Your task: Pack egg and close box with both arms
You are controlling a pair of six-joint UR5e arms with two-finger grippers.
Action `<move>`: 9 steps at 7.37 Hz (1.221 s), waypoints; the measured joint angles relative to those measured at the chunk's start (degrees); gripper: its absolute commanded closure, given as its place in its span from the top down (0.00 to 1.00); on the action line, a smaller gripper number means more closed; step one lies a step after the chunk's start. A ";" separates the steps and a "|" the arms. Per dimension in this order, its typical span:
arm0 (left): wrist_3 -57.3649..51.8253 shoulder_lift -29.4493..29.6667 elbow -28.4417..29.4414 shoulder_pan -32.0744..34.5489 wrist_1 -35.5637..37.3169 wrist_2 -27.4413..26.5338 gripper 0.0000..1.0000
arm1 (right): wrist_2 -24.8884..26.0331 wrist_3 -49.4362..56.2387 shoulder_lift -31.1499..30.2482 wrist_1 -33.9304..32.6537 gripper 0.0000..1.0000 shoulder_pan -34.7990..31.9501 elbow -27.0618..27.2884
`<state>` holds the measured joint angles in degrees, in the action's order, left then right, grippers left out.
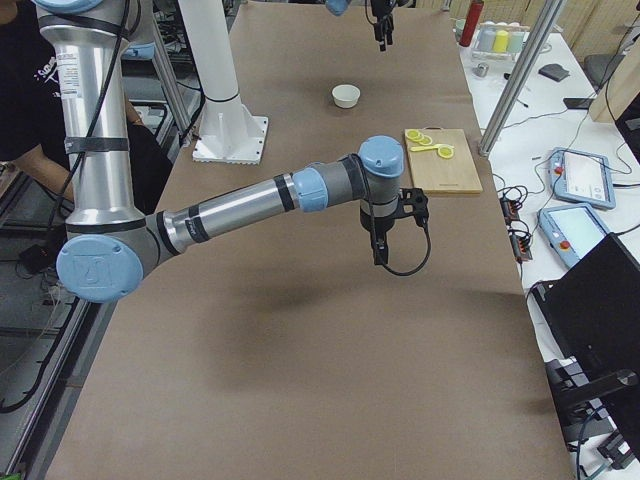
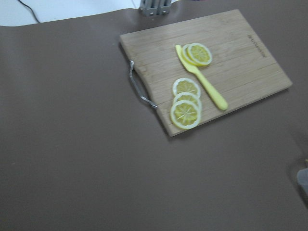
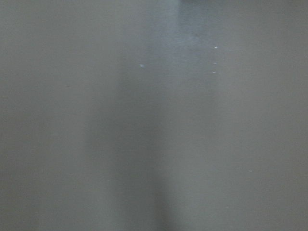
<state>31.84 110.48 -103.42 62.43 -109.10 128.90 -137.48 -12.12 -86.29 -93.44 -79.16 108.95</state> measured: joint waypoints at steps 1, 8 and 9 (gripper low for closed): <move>-7.13 -2.53 1.47 5.15 1.21 4.04 0.85 | -2.98 -0.27 1.01 0.00 1.00 2.24 0.89; -26.52 -9.20 5.41 15.85 6.37 9.36 0.84 | -3.95 -2.06 9.96 0.36 0.74 19.23 3.03; -28.62 -9.43 6.81 16.96 6.43 9.43 0.81 | -3.63 -3.70 11.61 0.36 0.67 20.67 1.79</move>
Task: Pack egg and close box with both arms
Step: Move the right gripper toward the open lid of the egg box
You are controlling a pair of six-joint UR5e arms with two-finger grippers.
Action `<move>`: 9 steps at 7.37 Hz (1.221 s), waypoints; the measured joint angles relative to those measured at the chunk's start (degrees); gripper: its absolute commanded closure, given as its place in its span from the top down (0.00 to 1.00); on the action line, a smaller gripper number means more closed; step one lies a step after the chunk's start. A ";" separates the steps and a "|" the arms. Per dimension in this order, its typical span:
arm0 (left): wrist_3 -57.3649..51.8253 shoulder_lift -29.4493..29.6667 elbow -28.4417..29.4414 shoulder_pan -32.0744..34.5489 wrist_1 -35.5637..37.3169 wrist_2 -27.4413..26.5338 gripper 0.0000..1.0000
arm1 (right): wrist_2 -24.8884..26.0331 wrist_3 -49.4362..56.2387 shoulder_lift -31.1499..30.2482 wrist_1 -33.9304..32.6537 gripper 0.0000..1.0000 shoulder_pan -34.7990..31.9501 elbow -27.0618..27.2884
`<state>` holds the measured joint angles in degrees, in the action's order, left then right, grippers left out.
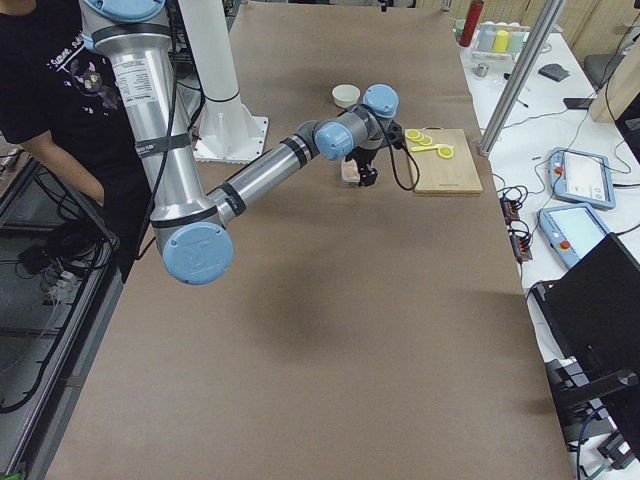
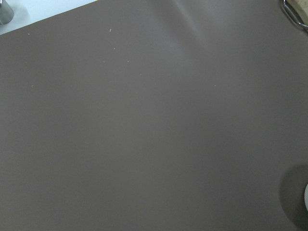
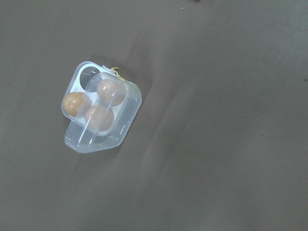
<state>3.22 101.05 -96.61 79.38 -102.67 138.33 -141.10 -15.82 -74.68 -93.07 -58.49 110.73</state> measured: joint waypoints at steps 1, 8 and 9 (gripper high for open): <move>-1.10 -0.54 0.98 1.11 0.03 0.05 0.81 | 0.22 -1.18 1.51 0.01 0.60 0.73 -1.64; -5.50 -3.42 4.79 5.64 1.03 0.19 0.82 | 8.70 -2.72 6.83 0.00 0.51 3.37 -7.36; -5.55 -3.37 4.74 5.98 2.66 1.07 0.81 | 8.75 -2.78 6.34 0.01 0.51 3.65 -8.07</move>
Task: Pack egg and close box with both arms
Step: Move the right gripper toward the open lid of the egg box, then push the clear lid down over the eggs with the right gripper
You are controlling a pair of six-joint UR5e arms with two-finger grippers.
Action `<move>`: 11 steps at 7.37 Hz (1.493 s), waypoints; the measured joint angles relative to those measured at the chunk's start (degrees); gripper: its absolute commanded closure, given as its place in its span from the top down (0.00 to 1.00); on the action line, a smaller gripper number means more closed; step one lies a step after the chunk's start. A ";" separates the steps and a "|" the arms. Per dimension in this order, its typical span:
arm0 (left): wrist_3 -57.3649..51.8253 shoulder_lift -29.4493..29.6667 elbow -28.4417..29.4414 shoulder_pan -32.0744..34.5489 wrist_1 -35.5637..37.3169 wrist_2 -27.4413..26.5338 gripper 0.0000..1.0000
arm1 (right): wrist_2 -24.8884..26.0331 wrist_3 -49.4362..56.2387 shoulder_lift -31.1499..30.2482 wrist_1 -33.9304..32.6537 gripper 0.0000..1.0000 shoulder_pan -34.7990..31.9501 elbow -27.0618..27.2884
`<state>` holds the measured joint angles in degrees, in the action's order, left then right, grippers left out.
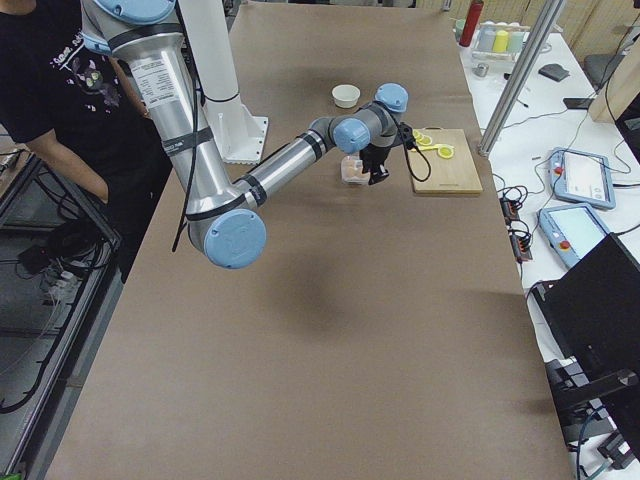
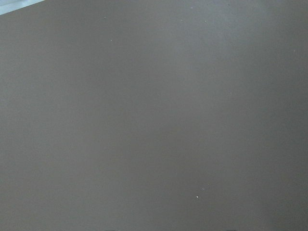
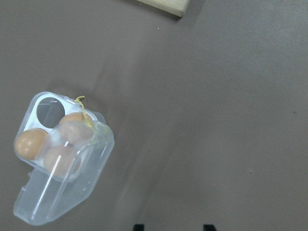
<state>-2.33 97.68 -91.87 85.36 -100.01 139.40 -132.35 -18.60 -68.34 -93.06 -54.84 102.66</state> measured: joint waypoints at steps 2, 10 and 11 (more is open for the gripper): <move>-0.04 0.12 0.12 0.91 2.17 2.47 0.81 | 0.07 -0.09 0.17 0.06 0.51 1.59 -2.41; -9.23 -1.71 2.73 3.95 3.24 -3.13 0.80 | 0.27 -7.33 8.45 9.21 0.48 7.88 -11.31; -10.04 -1.71 3.37 4.22 3.24 -3.62 0.80 | 0.13 -9.28 10.22 9.46 0.48 8.14 -11.56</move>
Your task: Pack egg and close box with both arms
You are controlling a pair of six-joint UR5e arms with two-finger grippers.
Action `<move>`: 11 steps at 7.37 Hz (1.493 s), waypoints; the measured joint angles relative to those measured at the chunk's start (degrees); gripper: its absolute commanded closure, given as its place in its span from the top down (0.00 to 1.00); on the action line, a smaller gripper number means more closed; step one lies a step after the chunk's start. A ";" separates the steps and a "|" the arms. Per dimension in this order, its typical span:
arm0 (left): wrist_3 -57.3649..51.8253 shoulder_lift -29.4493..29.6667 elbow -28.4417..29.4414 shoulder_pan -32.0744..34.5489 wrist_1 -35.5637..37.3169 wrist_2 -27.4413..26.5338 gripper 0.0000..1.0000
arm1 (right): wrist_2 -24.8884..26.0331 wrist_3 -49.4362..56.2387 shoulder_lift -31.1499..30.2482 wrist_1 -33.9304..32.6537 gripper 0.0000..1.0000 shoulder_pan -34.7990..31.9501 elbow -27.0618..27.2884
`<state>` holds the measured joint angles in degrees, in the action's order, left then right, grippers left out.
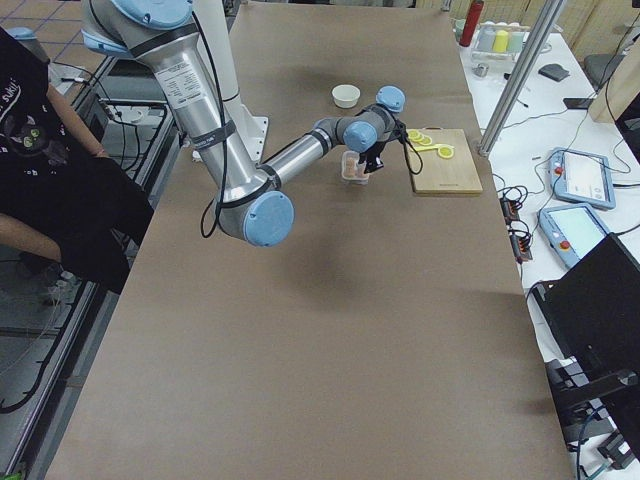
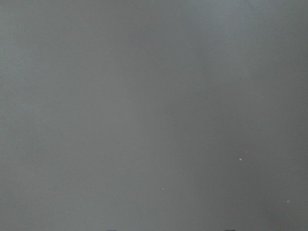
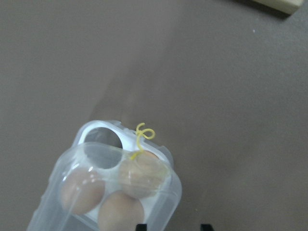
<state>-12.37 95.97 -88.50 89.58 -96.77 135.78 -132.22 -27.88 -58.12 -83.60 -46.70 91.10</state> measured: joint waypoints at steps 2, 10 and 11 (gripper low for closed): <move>-0.48 -0.19 0.48 0.36 0.03 -0.22 0.80 | -0.07 -3.01 2.25 0.15 1.00 0.89 -0.09; -0.46 -0.95 -3.88 1.88 7.92 -0.22 0.83 | 0.46 -1.46 -13.74 -0.21 1.00 -20.90 8.68; -0.46 -0.99 -4.27 1.90 8.50 -0.24 0.83 | 0.95 -1.01 -16.12 -1.08 1.00 -25.12 8.84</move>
<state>-12.83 94.98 -92.77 91.48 -88.26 135.54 -131.28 -28.89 -74.25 -84.68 -71.83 99.94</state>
